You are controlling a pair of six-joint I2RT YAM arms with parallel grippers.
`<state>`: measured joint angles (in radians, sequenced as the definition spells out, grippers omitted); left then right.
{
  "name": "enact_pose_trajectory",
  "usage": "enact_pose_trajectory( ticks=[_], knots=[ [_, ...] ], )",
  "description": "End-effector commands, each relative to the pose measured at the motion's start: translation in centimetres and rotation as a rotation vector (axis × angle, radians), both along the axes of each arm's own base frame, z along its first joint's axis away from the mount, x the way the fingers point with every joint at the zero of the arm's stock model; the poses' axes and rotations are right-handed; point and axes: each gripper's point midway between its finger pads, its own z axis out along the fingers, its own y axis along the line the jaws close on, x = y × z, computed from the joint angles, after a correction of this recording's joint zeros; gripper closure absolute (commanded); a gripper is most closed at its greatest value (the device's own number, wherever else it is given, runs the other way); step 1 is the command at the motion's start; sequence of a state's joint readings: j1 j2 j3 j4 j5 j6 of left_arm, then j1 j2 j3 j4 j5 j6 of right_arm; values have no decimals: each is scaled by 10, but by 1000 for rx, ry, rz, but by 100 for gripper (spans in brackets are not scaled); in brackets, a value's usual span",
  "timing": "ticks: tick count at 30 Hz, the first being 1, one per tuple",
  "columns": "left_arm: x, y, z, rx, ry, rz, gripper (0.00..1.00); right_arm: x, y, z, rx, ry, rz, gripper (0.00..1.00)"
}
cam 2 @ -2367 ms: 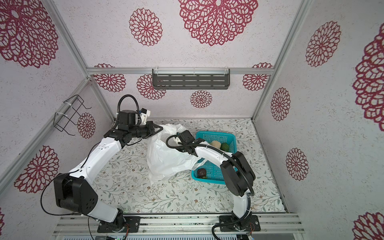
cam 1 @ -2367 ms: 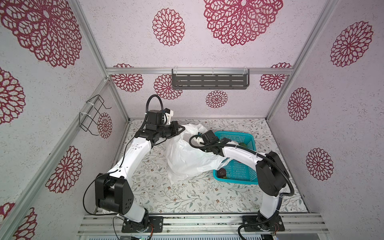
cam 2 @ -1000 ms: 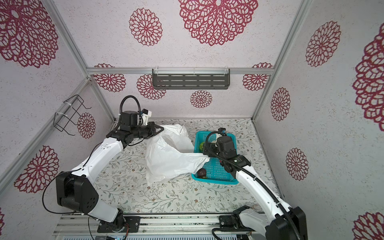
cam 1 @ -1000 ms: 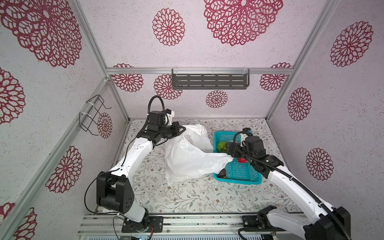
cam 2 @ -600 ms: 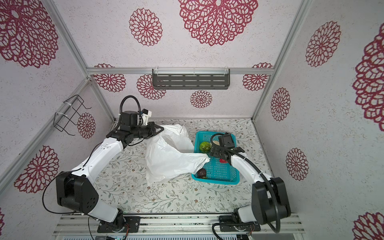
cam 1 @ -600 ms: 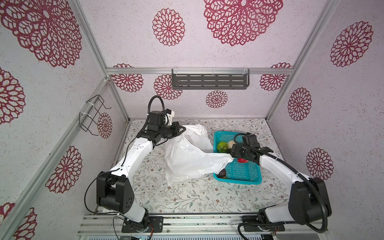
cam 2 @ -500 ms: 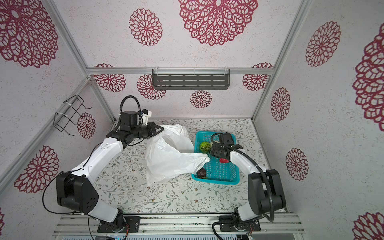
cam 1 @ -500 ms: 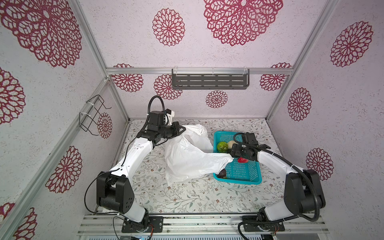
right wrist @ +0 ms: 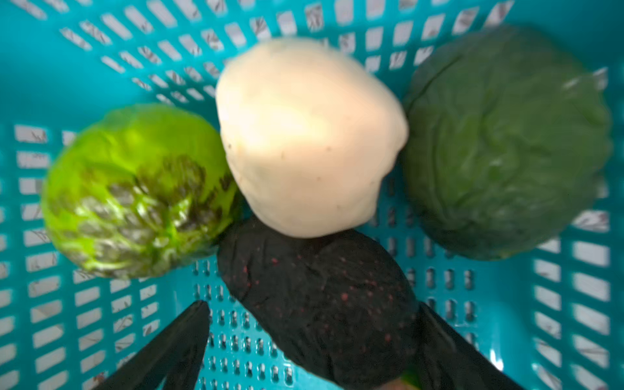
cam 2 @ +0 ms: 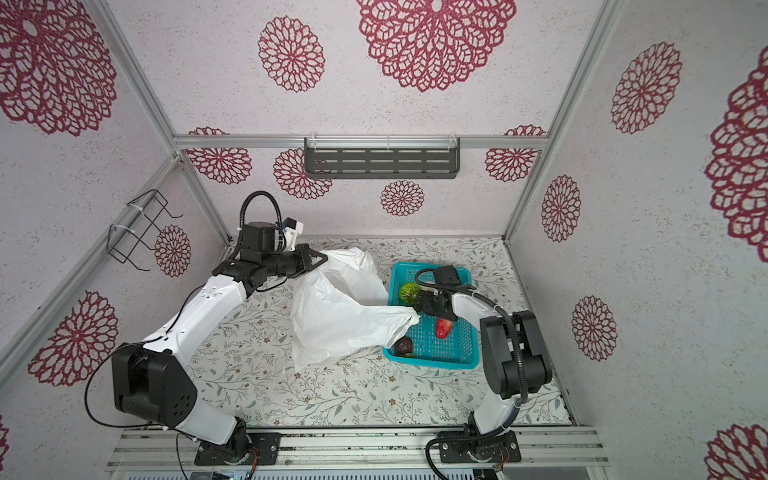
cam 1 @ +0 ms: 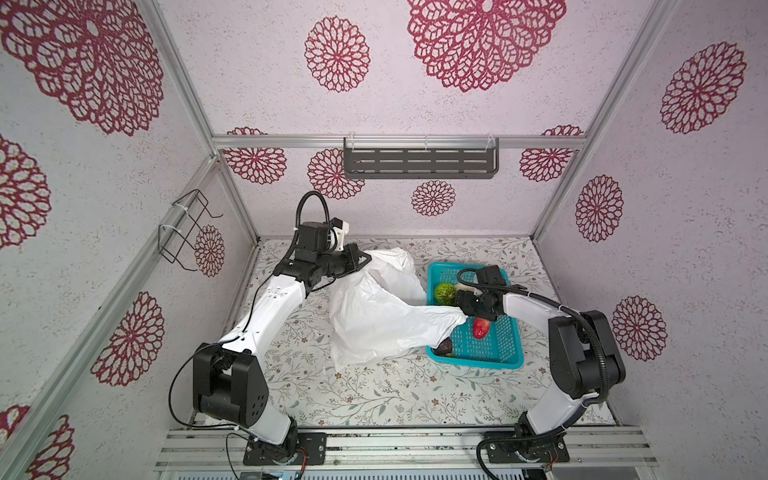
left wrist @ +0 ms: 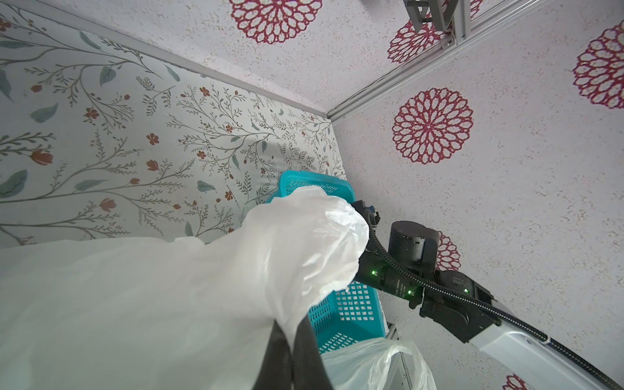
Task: Place the fruits into the plastic bag
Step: 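Release the dragon fruit and move the right gripper back over the basket, then lower the right gripper and grasp the dark speckled fruit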
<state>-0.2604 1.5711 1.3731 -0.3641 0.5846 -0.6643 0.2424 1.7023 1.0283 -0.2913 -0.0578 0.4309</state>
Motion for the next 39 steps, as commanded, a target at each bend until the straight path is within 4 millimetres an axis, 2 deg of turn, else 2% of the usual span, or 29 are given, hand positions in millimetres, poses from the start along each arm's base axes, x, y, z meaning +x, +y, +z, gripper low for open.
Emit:
enact_pose_trajectory(
  ticks=[1,8,13,18,21,23,26,28,33,39],
  knots=[
    [0,-1,-2,4,-5,-4,100,-1,3,2,7,-17,-13,8],
    [-1,-1,1,-1,-4,-1,100,10,-4,-8,-30,-31,-56,19],
    [-3,0,1,3,-3,4,100,19,-8,-8,-56,-46,-69,34],
    [-2,1,-1,2,4,9,100,20,-6,0,-48,-77,-62,59],
    [-2,0,-1,-1,4,8,100,17,-8,9,-52,-96,-61,63],
    [-1,0,0,-1,1,8,100,15,-11,18,-56,-117,-69,60],
    [-1,0,0,-3,1,6,100,12,-21,31,-85,-142,-103,23],
    [0,-1,-1,-3,1,6,100,13,-24,38,-101,-153,-99,15],
    [1,-2,-2,-8,7,3,100,27,-20,45,-113,-169,-56,11],
    [-1,-1,-2,-4,7,2,100,46,0,30,-84,-137,47,12]
  ],
)
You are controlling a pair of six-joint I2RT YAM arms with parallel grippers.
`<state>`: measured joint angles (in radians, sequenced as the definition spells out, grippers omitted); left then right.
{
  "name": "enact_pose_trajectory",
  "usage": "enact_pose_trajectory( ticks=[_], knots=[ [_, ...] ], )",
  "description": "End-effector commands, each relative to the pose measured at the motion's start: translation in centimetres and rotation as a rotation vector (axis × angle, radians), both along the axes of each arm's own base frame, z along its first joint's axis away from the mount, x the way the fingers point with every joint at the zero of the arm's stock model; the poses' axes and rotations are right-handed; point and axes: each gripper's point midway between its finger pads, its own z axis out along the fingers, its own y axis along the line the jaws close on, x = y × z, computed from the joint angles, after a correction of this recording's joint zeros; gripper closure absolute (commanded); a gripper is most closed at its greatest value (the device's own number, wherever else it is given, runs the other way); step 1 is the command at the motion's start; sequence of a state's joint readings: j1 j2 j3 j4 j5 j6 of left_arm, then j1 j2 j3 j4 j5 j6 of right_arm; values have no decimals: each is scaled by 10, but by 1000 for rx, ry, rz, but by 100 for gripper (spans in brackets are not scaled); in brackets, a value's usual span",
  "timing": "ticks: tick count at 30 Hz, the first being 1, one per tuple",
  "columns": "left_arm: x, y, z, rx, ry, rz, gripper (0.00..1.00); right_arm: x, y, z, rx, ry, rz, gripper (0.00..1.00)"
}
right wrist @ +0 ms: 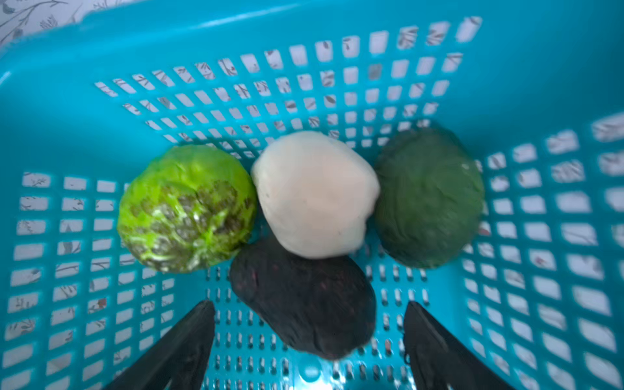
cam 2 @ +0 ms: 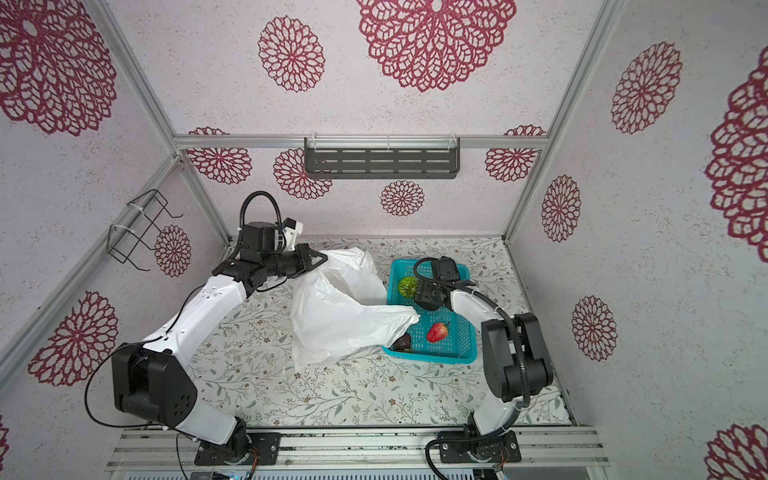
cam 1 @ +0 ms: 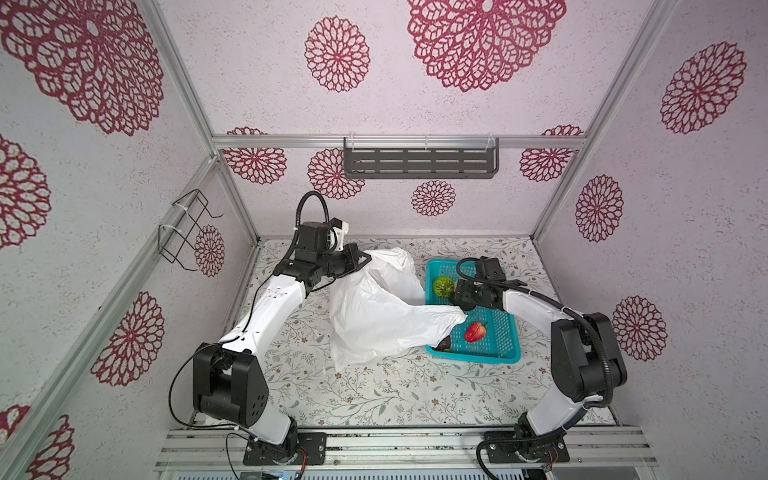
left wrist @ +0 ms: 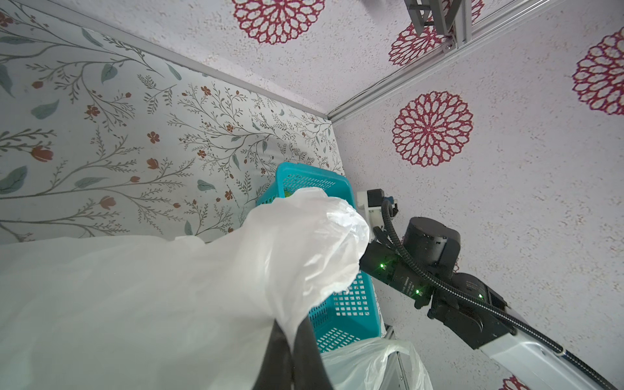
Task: Place the fruits into the plastic bag
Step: 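Lower the right gripper and grasp the dark speckled fruit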
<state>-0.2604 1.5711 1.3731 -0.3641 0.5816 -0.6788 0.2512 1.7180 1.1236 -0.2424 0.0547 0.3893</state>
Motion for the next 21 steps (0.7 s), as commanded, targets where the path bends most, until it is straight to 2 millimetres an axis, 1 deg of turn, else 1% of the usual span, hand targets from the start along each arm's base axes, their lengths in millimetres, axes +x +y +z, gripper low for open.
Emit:
enact_pose_trajectory(
  ticks=[1,3,6,10,15,21],
  knots=[
    [-2,-1,-1,3,-6,-6,100,6,8,-10,-3,31,77,13],
    [-3,0,-2,7,-5,-5,100,4,13,-18,7,60,107,14],
    [-5,0,-2,7,-7,-5,100,-5,18,-26,30,91,133,15],
    [-4,0,-6,11,-2,-5,100,-18,22,-29,46,105,143,16],
    [-1,-2,-6,1,5,-11,100,-19,24,-36,53,121,141,18],
    [-1,-1,2,3,-14,-6,100,-25,33,-35,41,138,157,13]
  ],
)
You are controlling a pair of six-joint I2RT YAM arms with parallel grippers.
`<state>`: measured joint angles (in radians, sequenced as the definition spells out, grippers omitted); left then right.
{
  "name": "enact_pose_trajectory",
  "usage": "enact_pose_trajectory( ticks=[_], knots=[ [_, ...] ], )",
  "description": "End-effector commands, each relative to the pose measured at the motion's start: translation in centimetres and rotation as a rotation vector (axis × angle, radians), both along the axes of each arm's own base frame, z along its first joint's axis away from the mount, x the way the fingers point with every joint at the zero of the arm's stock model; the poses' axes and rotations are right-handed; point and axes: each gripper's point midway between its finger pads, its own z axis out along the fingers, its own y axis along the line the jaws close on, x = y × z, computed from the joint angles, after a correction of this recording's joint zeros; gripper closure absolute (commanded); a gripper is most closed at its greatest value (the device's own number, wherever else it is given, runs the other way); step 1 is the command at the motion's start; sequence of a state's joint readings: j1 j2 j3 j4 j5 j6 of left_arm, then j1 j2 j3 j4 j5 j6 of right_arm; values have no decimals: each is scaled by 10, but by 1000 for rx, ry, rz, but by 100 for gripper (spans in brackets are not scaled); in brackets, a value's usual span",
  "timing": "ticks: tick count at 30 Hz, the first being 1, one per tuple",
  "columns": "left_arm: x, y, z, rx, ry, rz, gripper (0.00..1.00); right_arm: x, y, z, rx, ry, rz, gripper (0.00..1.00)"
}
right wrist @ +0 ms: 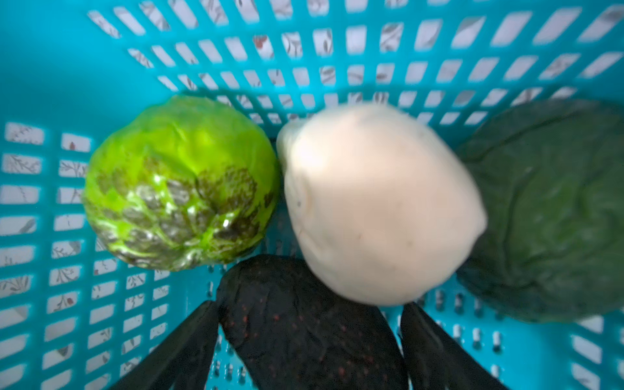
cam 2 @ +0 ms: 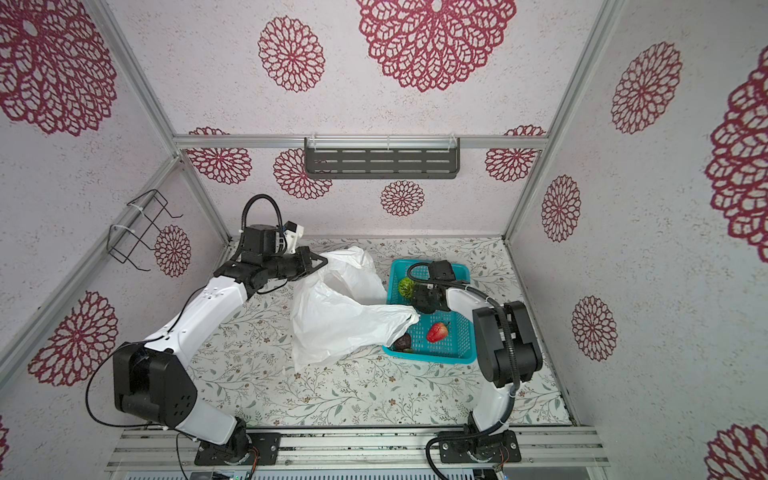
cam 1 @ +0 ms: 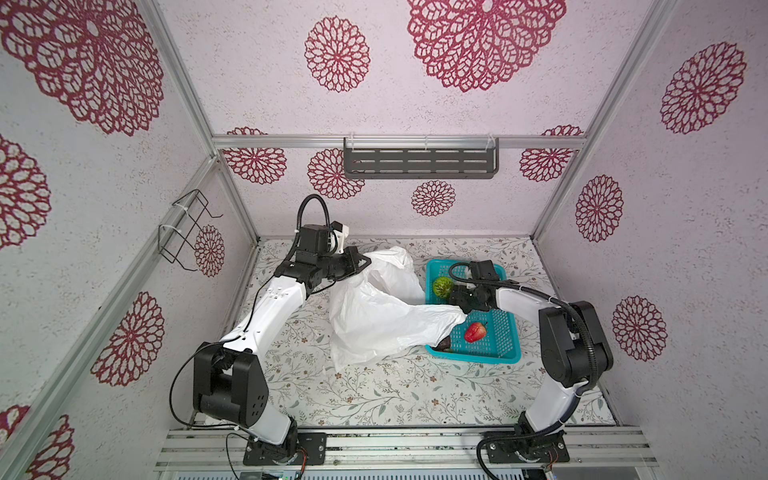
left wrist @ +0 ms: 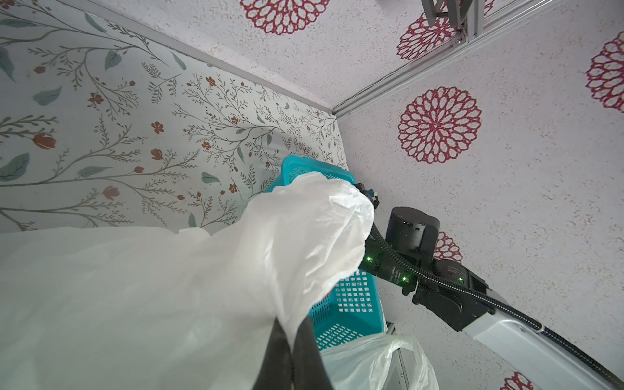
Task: Place the fruits into the plastic bag
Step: 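Lower the right gripper and grasp the dark speckled fruit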
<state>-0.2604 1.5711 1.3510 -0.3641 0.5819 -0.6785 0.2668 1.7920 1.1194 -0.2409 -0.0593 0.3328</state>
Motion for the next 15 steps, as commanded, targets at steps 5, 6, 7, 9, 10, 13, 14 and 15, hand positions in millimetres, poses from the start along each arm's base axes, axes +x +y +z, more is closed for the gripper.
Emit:
enact_pose_trajectory(
  ticks=[5,6,7,9,10,13,14,15],
  knots=[
    [2,-1,10,0,-26,-5,100,-26,12,-3,-6,60,51,11],
    [2,-2,10,1,-24,-6,100,-28,12,-3,-9,60,54,11],
    [3,-2,9,1,-23,-5,100,-29,12,-4,-11,59,55,11],
    [3,-2,10,0,-22,-5,100,-29,11,-6,-16,62,58,11],
    [3,-2,12,-2,-24,-6,100,-29,12,-7,-18,62,61,11],
    [2,-2,13,-1,-26,-6,100,-22,11,-7,-27,47,58,15],
    [1,-2,15,-1,-28,-7,100,-20,11,-6,-31,40,55,17],
    [0,-2,16,-1,-31,-7,100,-17,10,-6,-36,36,51,18]
  ],
)
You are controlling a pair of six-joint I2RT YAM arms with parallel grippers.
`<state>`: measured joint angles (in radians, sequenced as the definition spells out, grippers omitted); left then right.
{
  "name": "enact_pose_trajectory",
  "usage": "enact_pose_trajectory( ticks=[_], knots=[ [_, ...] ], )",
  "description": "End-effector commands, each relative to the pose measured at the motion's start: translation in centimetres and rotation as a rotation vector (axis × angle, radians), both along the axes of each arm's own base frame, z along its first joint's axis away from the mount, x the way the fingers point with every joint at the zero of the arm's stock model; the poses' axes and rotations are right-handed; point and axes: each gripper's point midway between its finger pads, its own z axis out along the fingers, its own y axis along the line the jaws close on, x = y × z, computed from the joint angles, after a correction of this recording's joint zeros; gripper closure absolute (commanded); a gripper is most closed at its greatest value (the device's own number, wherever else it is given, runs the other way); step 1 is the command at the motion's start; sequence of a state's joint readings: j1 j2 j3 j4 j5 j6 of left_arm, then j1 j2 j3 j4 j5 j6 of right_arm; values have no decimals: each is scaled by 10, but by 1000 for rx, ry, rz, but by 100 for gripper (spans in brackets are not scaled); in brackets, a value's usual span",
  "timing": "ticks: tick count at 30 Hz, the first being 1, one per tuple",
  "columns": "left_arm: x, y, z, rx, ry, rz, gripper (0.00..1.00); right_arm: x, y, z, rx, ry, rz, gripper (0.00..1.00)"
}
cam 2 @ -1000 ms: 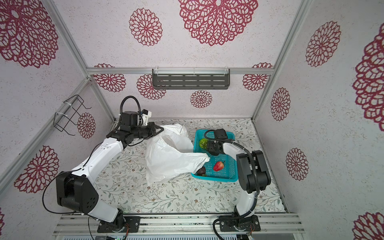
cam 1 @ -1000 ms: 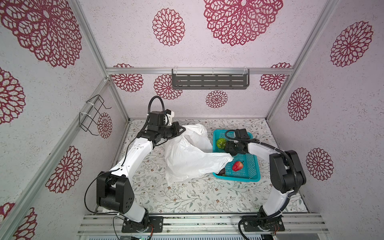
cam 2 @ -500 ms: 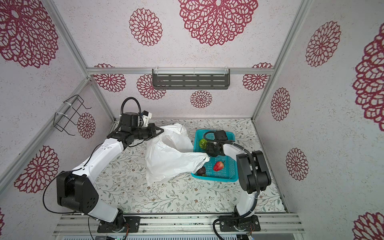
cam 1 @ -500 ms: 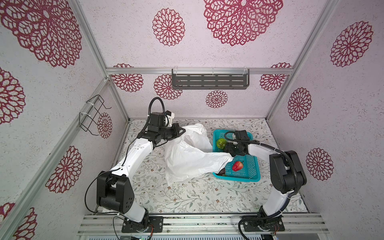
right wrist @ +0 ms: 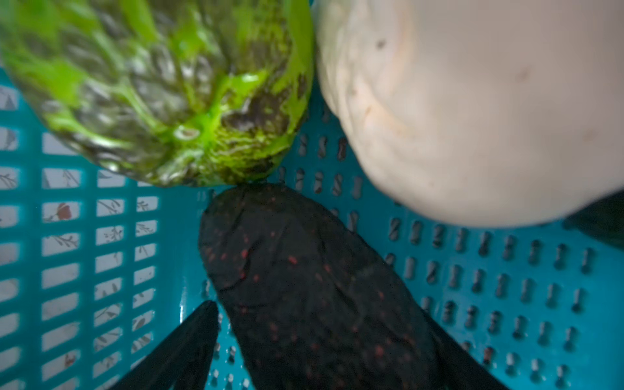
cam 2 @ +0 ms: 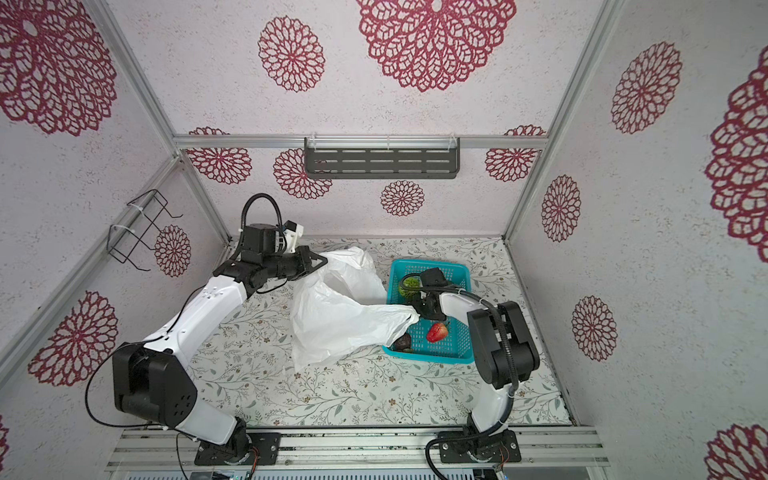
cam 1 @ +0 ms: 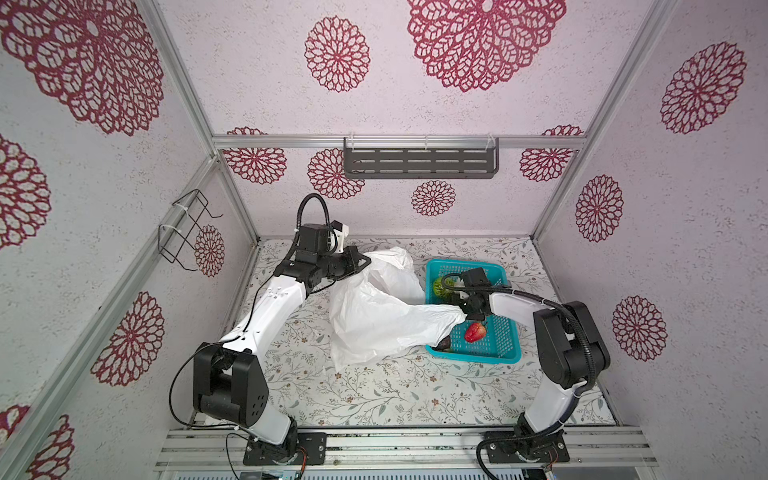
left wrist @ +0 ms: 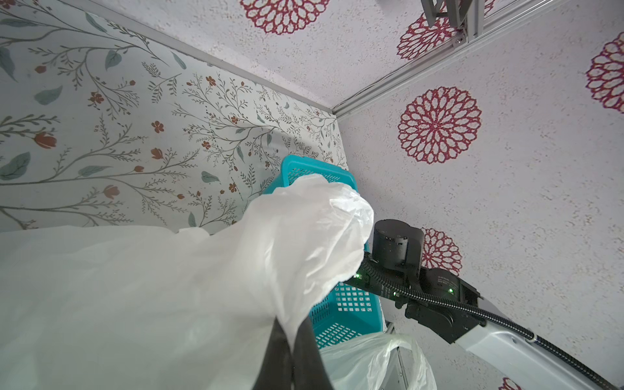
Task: Place the fruits into the plastic bag
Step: 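Lower the right gripper and grasp the dark speckled fruit, then carry the dark fruit into the bag and open the right gripper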
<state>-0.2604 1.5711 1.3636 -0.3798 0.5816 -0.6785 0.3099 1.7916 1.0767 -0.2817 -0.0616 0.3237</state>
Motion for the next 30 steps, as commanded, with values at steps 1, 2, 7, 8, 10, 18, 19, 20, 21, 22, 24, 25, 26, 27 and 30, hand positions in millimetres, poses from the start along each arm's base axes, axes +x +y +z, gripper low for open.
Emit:
enact_pose_trajectory(
  ticks=[1,2,7,8,10,18,19,20,21,22,24,25,26,27,30],
  knots=[
    [-1,-1,14,-1,-35,-9,100,14,-1,15,-16,-51,-5,18],
    [-2,-1,14,1,-36,-8,100,17,-3,16,-26,-58,-9,18],
    [-7,2,13,6,-33,-1,100,32,-7,18,-70,-77,-19,16],
    [-7,2,12,5,-31,2,100,33,-7,18,-72,-76,-18,16],
    [-8,3,10,2,-26,7,100,35,-5,16,-73,-73,-10,17],
    [-6,3,8,-9,-20,25,100,34,-1,16,-58,-75,12,43],
    [-5,3,9,-11,-22,27,100,33,-2,20,-52,-87,9,45],
    [-5,3,10,-13,-25,27,100,33,-2,25,-47,-99,4,49],
    [-4,2,10,-13,-26,25,100,32,-3,32,-42,-119,-2,51],
    [-4,2,11,-13,-29,25,100,31,-4,40,-36,-140,-7,52],
    [-4,2,11,-13,-32,27,100,27,-6,57,-23,-177,-17,55],
    [-4,1,11,-11,-34,26,100,24,-7,66,-15,-194,-23,56],
    [-4,0,11,-11,-35,24,100,21,-8,76,-6,-213,-29,58],
    [-3,-1,11,-9,-39,23,100,18,-8,83,7,-228,-32,59],
    [-1,-3,12,-8,-45,20,100,7,-2,118,79,-307,-12,60]
  ],
)
